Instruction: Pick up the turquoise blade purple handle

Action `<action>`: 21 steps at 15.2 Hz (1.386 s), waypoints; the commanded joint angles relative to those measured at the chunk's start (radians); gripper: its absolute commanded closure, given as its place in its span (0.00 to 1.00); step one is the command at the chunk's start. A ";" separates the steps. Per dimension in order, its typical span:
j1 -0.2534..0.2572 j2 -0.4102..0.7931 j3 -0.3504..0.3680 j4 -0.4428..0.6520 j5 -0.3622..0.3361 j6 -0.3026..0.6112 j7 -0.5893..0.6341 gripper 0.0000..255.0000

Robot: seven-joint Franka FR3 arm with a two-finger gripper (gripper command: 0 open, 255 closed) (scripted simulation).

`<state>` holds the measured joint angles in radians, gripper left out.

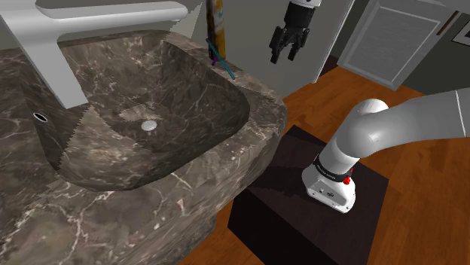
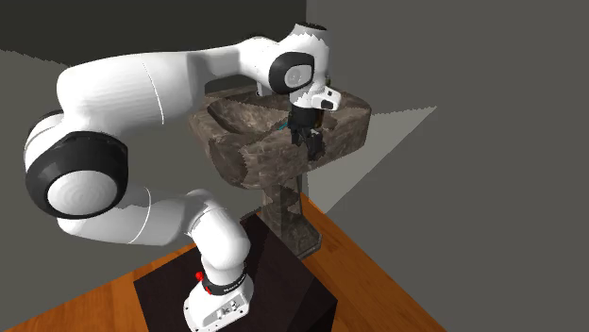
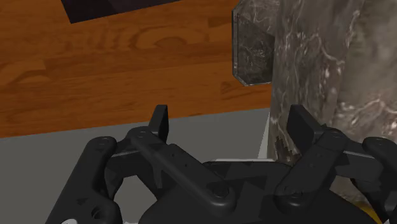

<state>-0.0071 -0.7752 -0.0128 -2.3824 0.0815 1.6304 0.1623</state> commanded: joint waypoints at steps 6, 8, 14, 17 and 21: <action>0.033 0.089 0.097 0.066 0.030 0.094 0.081 0.00; 0.042 0.129 0.136 0.099 0.034 0.128 0.114 0.00; 0.056 0.262 0.252 0.221 0.015 0.218 0.218 0.00; 0.057 0.336 0.311 0.295 -0.013 0.252 0.274 0.00; 0.058 0.365 0.338 0.299 -0.028 0.291 0.300 0.00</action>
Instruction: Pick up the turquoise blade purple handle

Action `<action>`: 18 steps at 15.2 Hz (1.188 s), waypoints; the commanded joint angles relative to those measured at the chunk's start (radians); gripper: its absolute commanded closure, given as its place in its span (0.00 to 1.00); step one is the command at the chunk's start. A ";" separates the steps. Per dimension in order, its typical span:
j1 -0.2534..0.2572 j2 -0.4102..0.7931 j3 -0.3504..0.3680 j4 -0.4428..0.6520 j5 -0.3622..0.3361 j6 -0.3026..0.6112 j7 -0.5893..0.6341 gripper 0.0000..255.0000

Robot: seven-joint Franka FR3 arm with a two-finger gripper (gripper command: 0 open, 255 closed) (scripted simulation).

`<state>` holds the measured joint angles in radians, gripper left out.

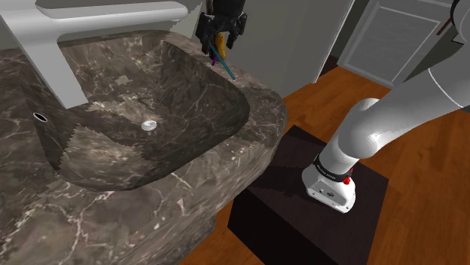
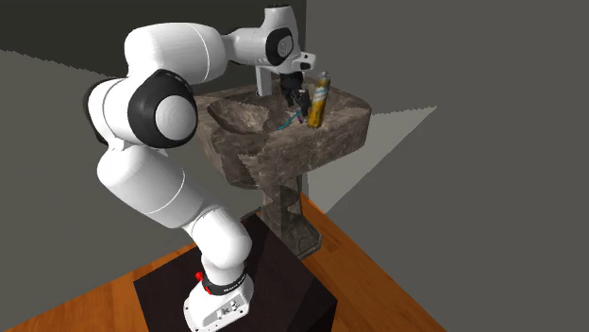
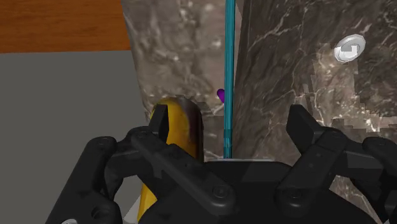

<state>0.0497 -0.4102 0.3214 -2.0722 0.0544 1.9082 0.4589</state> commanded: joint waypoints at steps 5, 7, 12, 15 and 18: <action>0.004 -0.005 0.008 -0.090 0.003 0.088 0.006 0.00; 0.004 -0.005 0.008 -0.090 0.003 0.088 0.006 0.00; 0.004 -0.005 0.007 -0.090 0.003 0.087 0.005 1.00; 0.004 -0.005 0.007 -0.090 0.003 0.087 0.005 1.00; 0.004 -0.004 0.007 -0.076 0.002 0.074 0.006 1.00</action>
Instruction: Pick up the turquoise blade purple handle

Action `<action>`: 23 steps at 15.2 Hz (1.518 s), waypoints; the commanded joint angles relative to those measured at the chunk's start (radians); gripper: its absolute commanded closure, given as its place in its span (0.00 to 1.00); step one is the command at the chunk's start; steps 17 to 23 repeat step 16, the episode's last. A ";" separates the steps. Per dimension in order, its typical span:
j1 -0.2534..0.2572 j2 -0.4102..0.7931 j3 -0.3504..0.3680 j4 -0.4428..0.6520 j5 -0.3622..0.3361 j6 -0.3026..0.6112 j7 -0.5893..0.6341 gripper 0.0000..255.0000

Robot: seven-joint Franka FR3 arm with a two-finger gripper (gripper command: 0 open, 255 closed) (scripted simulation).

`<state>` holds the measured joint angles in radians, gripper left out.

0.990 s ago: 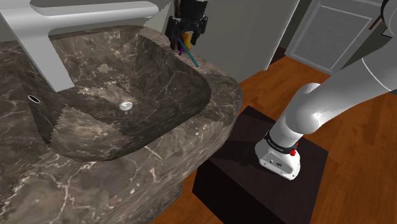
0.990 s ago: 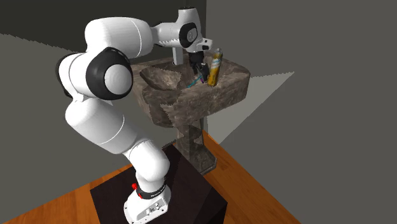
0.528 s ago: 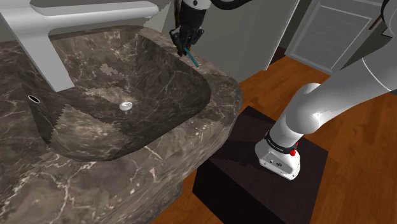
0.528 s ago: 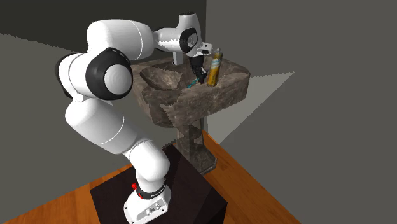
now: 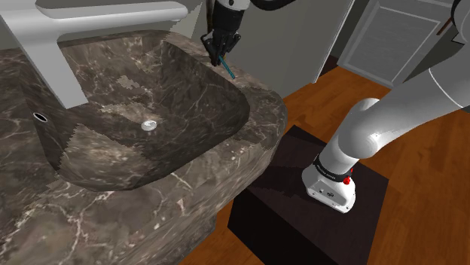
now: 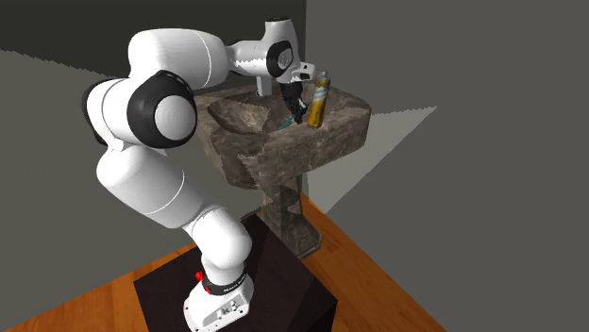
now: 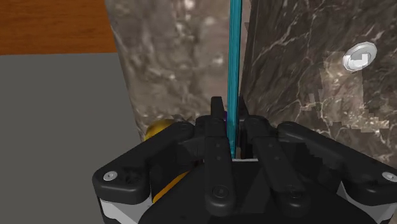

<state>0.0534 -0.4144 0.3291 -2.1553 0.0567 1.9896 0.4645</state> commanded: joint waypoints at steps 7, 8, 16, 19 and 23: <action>-0.004 0.008 -0.006 0.108 -0.005 -0.100 -0.003 1.00; -0.005 0.010 -0.006 0.123 -0.006 -0.113 -0.003 1.00; -0.009 0.028 -0.009 0.222 -0.012 -0.195 -0.003 1.00; -0.009 0.028 -0.009 0.222 -0.012 -0.195 -0.003 1.00; -0.009 0.028 -0.009 0.222 -0.012 -0.195 -0.003 1.00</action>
